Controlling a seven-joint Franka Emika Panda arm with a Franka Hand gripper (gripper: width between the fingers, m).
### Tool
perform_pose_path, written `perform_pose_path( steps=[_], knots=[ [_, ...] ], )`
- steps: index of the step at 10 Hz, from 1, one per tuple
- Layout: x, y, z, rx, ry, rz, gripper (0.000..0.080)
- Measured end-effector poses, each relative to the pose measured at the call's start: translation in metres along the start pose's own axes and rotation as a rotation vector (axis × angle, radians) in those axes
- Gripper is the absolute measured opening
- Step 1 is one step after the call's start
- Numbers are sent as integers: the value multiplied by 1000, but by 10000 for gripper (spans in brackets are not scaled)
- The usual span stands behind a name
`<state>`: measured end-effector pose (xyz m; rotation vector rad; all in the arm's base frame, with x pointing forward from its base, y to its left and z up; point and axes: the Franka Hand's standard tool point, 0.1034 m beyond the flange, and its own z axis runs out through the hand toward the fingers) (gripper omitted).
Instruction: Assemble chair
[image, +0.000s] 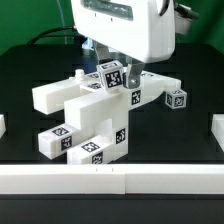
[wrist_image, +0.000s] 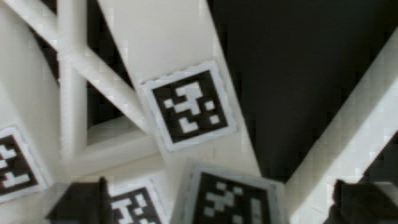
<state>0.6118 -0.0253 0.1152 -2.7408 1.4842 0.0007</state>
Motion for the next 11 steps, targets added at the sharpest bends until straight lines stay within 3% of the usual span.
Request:
perform_pose_path(
  steps=[5, 11],
  knots=[
    [1, 0, 0, 0, 3, -352, 649],
    [2, 1, 0, -22, 12, -822, 649]
  ],
)
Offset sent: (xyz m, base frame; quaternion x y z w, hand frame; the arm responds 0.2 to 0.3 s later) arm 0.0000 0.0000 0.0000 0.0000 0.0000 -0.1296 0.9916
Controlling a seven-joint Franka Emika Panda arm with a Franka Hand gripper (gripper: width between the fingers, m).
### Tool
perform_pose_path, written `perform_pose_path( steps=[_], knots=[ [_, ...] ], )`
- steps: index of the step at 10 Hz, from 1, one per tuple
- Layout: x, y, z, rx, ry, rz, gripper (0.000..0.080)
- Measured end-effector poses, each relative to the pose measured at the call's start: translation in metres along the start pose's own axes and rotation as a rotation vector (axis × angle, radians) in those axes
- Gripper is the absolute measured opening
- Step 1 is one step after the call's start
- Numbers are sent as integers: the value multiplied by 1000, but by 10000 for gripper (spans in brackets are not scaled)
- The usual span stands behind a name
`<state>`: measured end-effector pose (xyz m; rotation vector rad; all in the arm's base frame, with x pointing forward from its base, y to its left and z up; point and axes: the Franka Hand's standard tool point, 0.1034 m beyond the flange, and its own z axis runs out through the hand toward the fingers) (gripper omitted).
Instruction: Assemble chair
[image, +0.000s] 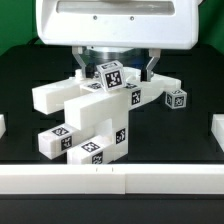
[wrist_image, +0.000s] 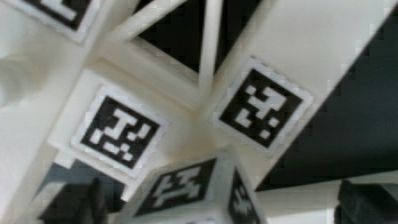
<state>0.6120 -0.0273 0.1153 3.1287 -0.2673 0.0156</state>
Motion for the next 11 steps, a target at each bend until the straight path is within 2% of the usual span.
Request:
perform_pose_path(
  steps=[5, 6, 7, 8, 9, 11],
  knots=[
    [0, 6, 1, -2, -2, -324, 649],
    [0, 6, 1, -2, -2, -325, 547],
    [0, 6, 1, -2, -2, -322, 399],
    [0, 6, 1, -2, -2, -322, 399],
    [0, 6, 1, -2, -2, -322, 268],
    [0, 6, 1, -1, -2, -296, 268]
  ],
)
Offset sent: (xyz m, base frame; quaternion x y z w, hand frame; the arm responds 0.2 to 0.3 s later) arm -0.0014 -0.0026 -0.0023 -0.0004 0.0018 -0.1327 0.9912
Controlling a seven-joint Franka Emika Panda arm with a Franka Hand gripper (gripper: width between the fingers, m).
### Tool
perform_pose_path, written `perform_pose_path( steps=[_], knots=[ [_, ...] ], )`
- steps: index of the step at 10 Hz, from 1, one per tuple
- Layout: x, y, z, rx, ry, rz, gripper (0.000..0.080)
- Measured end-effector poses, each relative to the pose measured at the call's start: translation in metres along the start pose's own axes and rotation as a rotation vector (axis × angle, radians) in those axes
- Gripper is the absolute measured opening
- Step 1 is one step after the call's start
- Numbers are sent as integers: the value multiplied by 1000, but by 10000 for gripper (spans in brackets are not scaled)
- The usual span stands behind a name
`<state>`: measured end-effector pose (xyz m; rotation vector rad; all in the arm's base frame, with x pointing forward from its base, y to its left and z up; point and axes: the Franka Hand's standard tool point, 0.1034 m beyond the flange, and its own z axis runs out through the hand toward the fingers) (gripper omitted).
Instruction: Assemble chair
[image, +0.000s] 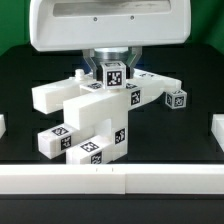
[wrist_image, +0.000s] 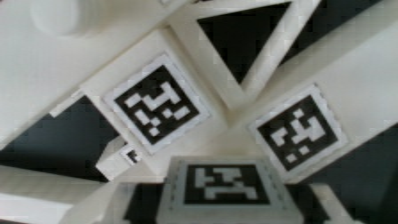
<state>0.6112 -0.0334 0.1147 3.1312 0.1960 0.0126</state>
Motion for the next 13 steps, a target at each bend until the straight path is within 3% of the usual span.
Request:
perform_pose_path(
  steps=[2, 13],
  knots=[
    [0, 0, 0, 3, 0, 52, 268],
    [1, -5, 1, 8, -1, 941, 271]
  ],
)
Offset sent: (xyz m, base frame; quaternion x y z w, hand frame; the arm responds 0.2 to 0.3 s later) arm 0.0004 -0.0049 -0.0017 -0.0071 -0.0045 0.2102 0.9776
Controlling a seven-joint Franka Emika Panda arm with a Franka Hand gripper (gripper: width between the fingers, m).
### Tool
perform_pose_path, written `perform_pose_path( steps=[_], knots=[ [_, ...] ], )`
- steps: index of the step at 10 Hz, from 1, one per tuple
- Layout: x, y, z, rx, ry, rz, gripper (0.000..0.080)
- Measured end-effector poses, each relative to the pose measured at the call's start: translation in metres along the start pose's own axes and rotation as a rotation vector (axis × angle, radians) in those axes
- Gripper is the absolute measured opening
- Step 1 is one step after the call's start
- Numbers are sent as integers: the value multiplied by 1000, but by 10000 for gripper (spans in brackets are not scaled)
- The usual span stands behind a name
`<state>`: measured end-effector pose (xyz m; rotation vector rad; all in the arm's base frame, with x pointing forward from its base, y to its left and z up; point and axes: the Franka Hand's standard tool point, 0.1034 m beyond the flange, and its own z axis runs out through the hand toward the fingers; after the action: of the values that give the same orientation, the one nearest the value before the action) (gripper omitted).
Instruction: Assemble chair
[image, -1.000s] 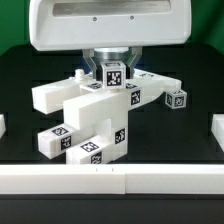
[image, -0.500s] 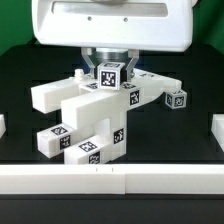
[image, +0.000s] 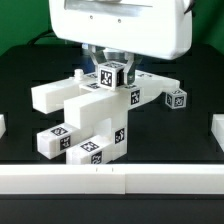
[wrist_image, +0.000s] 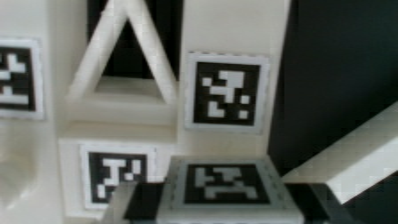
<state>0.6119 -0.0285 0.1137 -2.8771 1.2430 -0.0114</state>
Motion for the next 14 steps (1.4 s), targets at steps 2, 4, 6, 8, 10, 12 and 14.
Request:
perform_pose_path(
  steps=[2, 4, 6, 8, 10, 12, 14],
  knots=[
    [-2, -2, 0, 4, -4, 147, 271],
    [-2, -3, 1, 6, -6, 280, 271],
    [-3, -3, 1, 7, -7, 371, 271],
    [-4, -4, 1, 12, -15, 513, 271],
    [-5, -5, 1, 13, -17, 605, 271],
    [-6, -6, 2, 12, -19, 665, 353],
    [-6, -6, 2, 10, -18, 577, 536]
  ],
)
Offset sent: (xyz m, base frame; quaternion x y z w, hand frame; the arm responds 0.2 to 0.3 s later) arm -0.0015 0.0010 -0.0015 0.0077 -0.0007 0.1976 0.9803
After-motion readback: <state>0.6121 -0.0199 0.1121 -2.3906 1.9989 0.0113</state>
